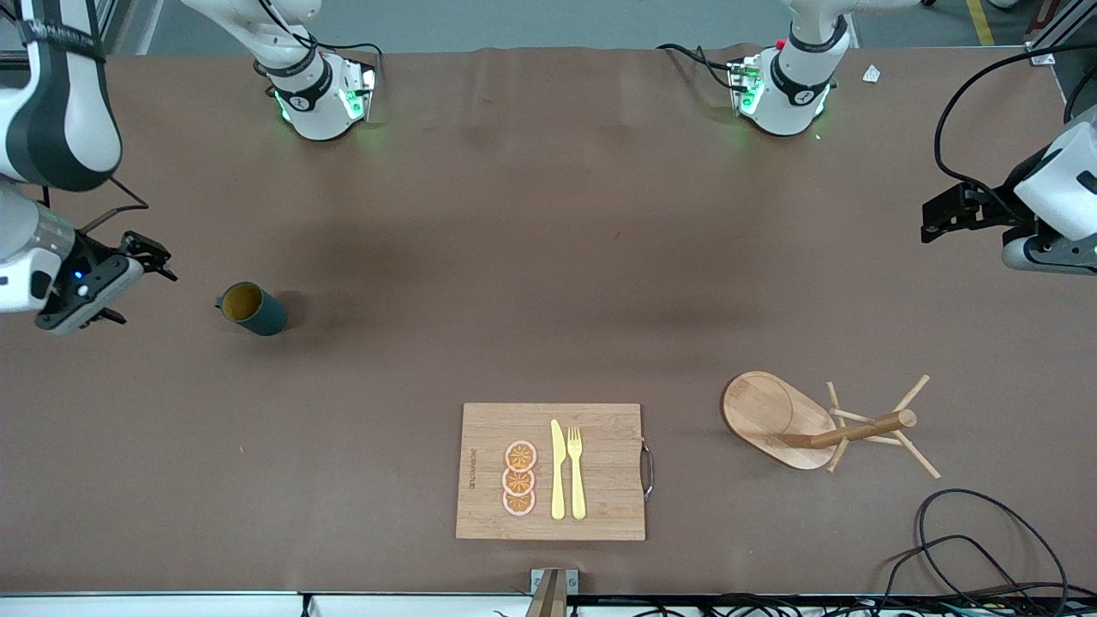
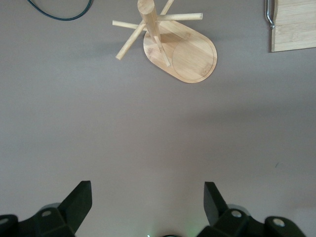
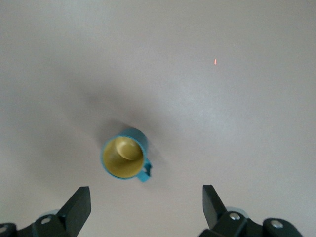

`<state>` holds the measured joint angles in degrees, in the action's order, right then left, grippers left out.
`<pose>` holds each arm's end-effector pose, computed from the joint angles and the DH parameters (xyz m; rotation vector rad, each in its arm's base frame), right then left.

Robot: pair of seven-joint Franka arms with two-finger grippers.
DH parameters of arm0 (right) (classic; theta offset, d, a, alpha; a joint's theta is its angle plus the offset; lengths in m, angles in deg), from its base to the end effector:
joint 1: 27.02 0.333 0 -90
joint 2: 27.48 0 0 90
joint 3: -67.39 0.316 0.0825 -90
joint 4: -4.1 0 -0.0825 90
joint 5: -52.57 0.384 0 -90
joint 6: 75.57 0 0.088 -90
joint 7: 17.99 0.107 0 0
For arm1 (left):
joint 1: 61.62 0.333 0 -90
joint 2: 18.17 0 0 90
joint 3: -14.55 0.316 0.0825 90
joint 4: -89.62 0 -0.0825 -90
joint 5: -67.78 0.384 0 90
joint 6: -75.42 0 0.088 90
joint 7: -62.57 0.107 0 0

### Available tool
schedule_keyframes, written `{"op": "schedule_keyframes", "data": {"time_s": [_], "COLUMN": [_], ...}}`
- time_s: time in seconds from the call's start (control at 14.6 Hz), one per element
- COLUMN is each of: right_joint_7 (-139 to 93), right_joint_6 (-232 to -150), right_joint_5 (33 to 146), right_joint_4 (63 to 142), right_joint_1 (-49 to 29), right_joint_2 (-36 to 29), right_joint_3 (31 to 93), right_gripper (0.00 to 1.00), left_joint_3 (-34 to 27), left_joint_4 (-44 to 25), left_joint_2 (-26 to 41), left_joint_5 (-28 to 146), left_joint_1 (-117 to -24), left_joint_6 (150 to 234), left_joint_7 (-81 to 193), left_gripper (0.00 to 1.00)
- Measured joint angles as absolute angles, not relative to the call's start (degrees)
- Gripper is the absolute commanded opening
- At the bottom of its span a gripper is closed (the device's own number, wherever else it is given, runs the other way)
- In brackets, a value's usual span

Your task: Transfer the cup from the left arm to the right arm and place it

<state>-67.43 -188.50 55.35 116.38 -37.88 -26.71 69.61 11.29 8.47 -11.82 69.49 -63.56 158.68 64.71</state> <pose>0.5543 -0.0811 0.4663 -2.9165 -1.0533 -0.0312 0.5749 -0.0468 0.6240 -3.1080 0.1954 0.1140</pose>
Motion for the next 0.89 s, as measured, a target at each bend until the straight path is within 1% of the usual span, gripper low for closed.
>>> {"op": "schedule_keyframes", "data": {"time_s": [0.14, 0.34, 0.55, 0.75, 0.89], "right_joint_7": [-61.1, -50.6, -46.6, -37.8, -32.4], "right_joint_6": [-185.8, -179.1, -174.2, -171.0, -170.0], "right_joint_5": [56.7, 56.9, 56.9, 56.8, 56.7], "right_joint_4": [116.4, 116.4, 116.5, 116.5, 116.1], "right_joint_1": [-37.9, -37.9, -37.9, -37.9, -37.9], "right_joint_2": [-29.4, -35.2, -41.1, -43.2, -43.4], "right_joint_3": [69.7, 70.1, 70.2, 70.6, 72.4], "right_gripper": [1.0, 1.0, 1.0, 1.0, 1.0], "left_joint_3": [11.3, 11.3, 11.3, 11.3, 11.3], "left_joint_4": [8.5, 8.5, 8.5, 8.5, 8.7], "left_joint_2": [-11.8, -11.8, -11.8, -11.8, -11.9], "left_joint_5": [69.5, 69.5, 69.5, 69.5, 69.5], "left_joint_1": [-63.6, -63.6, -63.5, -63.5, -63.5], "left_joint_6": [158.7, 158.7, 158.7, 158.7, 158.7], "left_joint_7": [64.7, 64.7, 64.7, 64.7, 64.7], "left_gripper": [1.0, 1.0, 1.0, 1.0, 1.0]}}
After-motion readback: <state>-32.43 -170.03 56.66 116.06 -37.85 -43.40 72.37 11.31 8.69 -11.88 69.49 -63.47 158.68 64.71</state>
